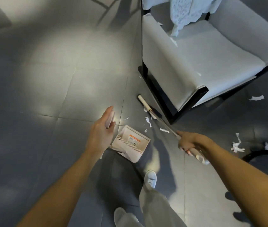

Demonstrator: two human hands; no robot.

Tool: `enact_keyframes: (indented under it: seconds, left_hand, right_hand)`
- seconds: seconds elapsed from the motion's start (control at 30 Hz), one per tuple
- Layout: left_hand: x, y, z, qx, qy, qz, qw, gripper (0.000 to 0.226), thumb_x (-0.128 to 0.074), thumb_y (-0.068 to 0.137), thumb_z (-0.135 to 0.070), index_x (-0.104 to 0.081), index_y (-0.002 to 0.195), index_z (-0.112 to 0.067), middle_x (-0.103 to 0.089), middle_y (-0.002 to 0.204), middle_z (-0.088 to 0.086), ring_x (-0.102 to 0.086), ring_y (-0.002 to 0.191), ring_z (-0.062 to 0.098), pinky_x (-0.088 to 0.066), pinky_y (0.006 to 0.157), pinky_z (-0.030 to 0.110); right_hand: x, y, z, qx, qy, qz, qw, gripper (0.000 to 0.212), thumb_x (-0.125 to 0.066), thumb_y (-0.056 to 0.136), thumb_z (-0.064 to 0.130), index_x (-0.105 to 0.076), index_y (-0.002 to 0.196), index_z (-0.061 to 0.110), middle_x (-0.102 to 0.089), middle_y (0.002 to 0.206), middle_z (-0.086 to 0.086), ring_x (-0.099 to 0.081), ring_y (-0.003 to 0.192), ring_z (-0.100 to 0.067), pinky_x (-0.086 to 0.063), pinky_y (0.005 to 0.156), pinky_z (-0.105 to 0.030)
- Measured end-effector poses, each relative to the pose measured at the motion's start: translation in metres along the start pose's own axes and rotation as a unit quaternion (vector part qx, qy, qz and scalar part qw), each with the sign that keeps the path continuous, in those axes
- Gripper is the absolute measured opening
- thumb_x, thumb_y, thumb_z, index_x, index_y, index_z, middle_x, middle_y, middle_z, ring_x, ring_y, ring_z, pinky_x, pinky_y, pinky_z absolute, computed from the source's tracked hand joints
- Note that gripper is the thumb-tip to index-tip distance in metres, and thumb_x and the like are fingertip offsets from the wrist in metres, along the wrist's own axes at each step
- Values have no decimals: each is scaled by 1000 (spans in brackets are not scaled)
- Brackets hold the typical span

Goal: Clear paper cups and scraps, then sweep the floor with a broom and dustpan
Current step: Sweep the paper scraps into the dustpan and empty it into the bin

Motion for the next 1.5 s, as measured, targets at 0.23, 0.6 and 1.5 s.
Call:
enact_keyframes:
  seconds: [0.23,0.6,1.5]
  left_hand:
    - [-17,27,-26,-36,17,1,999,49,-57,95,-16,-45,140,-31,-65,120,8,-63,103,30,-49,85,38]
    - [-4,6,-28,-100,4,70,993,54,-55,95,-11,-41,145,-25,-64,122,12,-63,104,32,-49,86,35]
    - [20,14,10,-129,27,70,989,54,-57,95,-16,-39,145,-24,-67,116,13,-64,103,32,-43,76,23]
  right_hand:
    - [-48,-38,-25,-28,129,68,989,77,-55,85,1,-28,144,43,-60,87,-3,-56,57,-10,-48,48,-20]
    - [-79,-132,-34,-83,300,60,949,80,-51,87,-6,-24,147,40,-48,50,-1,-40,38,-10,-38,38,-21]
    - [-91,-125,7,-87,415,67,903,73,-54,87,-7,-36,141,38,-49,56,-4,-41,40,-9,-38,37,-19]
Point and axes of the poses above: each hand's wrist, its own y-axis towards the middle knuckle, its own x-axis out of the back of the hand, z = x × y, the point moved 4 cm from there along y, towards the middle knuckle
